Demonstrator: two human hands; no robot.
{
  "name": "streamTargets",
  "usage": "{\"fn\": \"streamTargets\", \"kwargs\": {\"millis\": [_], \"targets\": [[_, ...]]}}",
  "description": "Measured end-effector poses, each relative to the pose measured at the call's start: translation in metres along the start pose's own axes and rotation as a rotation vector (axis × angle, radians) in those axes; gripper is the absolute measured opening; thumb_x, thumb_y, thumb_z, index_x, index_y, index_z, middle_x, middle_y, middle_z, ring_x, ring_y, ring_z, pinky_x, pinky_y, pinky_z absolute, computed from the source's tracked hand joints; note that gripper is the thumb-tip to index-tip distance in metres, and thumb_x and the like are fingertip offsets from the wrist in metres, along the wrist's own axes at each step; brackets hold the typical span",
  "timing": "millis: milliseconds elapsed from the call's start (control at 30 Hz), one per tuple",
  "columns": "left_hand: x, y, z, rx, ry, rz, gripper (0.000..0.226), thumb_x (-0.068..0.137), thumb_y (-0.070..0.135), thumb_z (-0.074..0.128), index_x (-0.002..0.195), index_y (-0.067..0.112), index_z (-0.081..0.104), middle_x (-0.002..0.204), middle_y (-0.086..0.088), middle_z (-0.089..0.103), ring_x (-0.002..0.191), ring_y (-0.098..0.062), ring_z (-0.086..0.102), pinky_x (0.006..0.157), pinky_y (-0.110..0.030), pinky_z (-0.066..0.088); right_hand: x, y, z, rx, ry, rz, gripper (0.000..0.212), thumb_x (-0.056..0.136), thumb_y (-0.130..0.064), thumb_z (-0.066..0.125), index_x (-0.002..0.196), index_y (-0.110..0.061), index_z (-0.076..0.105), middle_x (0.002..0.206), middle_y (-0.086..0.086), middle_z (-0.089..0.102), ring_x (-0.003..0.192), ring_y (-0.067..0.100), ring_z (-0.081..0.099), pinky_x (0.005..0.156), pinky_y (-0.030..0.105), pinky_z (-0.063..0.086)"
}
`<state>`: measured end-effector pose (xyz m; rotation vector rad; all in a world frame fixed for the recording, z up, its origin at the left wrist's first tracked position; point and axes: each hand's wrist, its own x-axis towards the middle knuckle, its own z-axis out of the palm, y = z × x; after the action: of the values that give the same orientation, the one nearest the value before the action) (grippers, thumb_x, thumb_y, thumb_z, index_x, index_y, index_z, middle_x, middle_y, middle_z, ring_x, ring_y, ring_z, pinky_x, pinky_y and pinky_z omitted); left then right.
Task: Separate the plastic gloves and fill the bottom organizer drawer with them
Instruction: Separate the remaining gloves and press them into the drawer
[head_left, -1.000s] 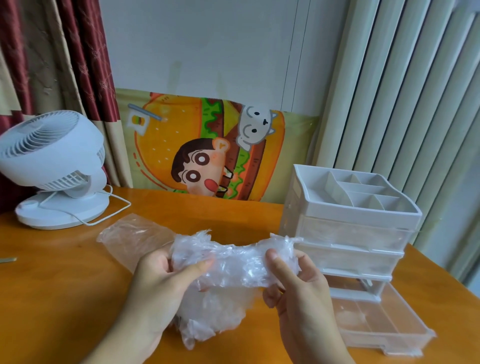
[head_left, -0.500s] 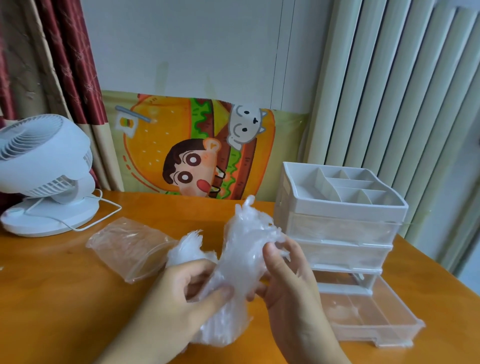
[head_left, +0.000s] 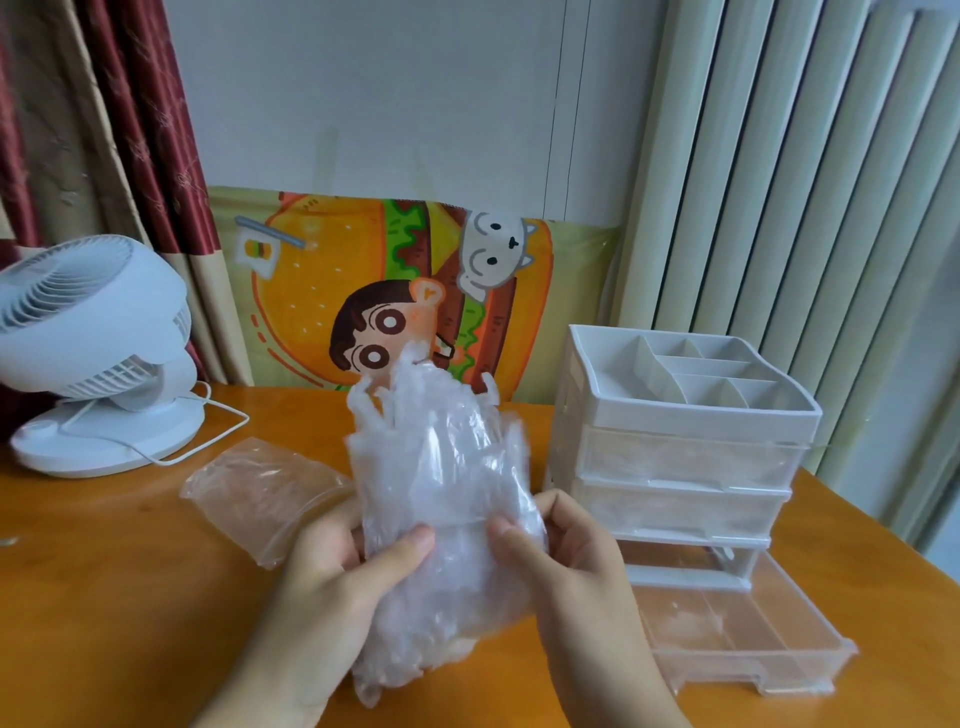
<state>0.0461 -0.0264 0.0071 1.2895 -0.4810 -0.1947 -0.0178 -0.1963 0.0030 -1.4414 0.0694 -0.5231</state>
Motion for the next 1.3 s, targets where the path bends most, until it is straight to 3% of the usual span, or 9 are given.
{"fn": "streamTargets", "kwargs": {"millis": [100, 267, 433, 567, 633, 700, 833, 1033, 1300], "targets": [[0.001, 0.001, 0.000, -0.092, 0.049, -0.051, 0.030, 0.083, 0.005, 0.076, 0.110, 0.017, 0.079, 0.113, -0.014, 0.078, 0.107, -0.031, 0.075, 0.096, -0.047, 0.051, 0.000, 0.000, 0.001, 0.098, 0.032, 0.032, 0.037, 0.082, -0.024, 0.078, 0.096, 0.005, 0.059, 0.095, 0.038, 0.064, 0.078, 0.032, 0.064, 0.073, 0.044, 0.050], [0.001, 0.001, -0.001, -0.110, 0.124, -0.100, 0.029, 0.092, 0.004, 0.065, 0.118, 0.010, 0.074, 0.113, -0.014, 0.077, 0.106, -0.031, 0.075, 0.099, -0.052, 0.051, 0.002, 0.000, -0.004, 0.175, 0.073, 0.068, 0.047, 0.084, -0.026, 0.082, 0.090, 0.005, 0.047, 0.077, 0.018, 0.057, 0.068, 0.026, 0.051, 0.054, 0.030, 0.043], [0.004, 0.003, -0.006, -0.072, 0.202, -0.077, 0.024, 0.094, 0.007, 0.064, 0.114, 0.015, 0.075, 0.109, -0.011, 0.079, 0.101, -0.028, 0.077, 0.092, -0.046, 0.054, 0.004, -0.003, -0.011, 0.232, 0.154, 0.082, 0.035, 0.096, -0.006, 0.072, 0.072, -0.013, 0.048, 0.066, 0.014, 0.044, 0.055, 0.024, 0.043, 0.047, 0.034, 0.045], [0.005, 0.005, -0.010, -0.036, 0.223, -0.035, 0.025, 0.094, 0.010, 0.065, 0.117, 0.016, 0.073, 0.110, -0.008, 0.079, 0.103, -0.027, 0.076, 0.095, -0.048, 0.054, 0.006, -0.005, -0.012, 0.240, 0.129, 0.067, 0.033, 0.095, -0.026, 0.078, 0.087, -0.005, 0.053, 0.073, 0.014, 0.053, 0.059, 0.027, 0.052, 0.053, 0.037, 0.050], [0.004, 0.005, -0.009, -0.019, 0.182, -0.034, 0.029, 0.092, 0.011, 0.067, 0.120, 0.017, 0.071, 0.111, -0.006, 0.079, 0.104, -0.025, 0.076, 0.093, -0.045, 0.055, 0.003, -0.004, -0.009, 0.155, 0.031, 0.085, 0.054, 0.086, -0.045, 0.080, 0.101, 0.002, 0.059, 0.088, 0.017, 0.068, 0.075, 0.030, 0.065, 0.063, 0.038, 0.053], [0.001, 0.003, -0.006, 0.035, 0.126, -0.020, 0.033, 0.087, 0.013, 0.069, 0.120, 0.017, 0.071, 0.110, -0.006, 0.079, 0.103, -0.024, 0.076, 0.084, -0.038, 0.060, -0.001, -0.003, -0.005, 0.080, -0.067, 0.095, 0.047, 0.085, -0.042, 0.082, 0.111, -0.006, 0.067, 0.103, 0.014, 0.077, 0.093, 0.027, 0.075, 0.074, 0.035, 0.057], [0.001, -0.001, -0.002, 0.147, 0.112, 0.017, 0.026, 0.090, 0.006, 0.069, 0.115, 0.014, 0.071, 0.103, -0.006, 0.080, 0.097, -0.023, 0.077, 0.069, -0.022, 0.060, -0.001, 0.001, -0.003, 0.008, 0.064, 0.010, 0.013, 0.094, -0.002, 0.074, 0.100, -0.012, 0.069, 0.095, 0.019, 0.076, 0.090, 0.039, 0.074, 0.078, 0.052, 0.059], [-0.002, 0.003, 0.001, 0.147, 0.100, 0.035, 0.020, 0.083, 0.025, 0.078, 0.103, 0.027, 0.080, 0.107, -0.006, 0.079, 0.104, -0.022, 0.075, 0.097, -0.048, 0.055, 0.001, -0.001, -0.010, 0.053, 0.155, -0.081, 0.022, 0.094, -0.012, 0.078, 0.083, -0.006, 0.060, 0.083, 0.022, 0.053, 0.078, 0.024, 0.049, 0.073, 0.043, 0.037], [-0.004, 0.005, 0.007, -0.135, 0.055, -0.181, 0.033, 0.087, 0.002, 0.066, 0.118, 0.011, 0.074, 0.112, -0.014, 0.078, 0.103, -0.028, 0.076, 0.088, -0.042, 0.057, 0.000, -0.004, -0.007, 0.068, -0.004, -0.063, 0.039, 0.085, -0.026, 0.084, 0.079, -0.005, 0.052, 0.086, 0.034, 0.051, 0.080, 0.026, 0.052, 0.074, 0.043, 0.042]]}}
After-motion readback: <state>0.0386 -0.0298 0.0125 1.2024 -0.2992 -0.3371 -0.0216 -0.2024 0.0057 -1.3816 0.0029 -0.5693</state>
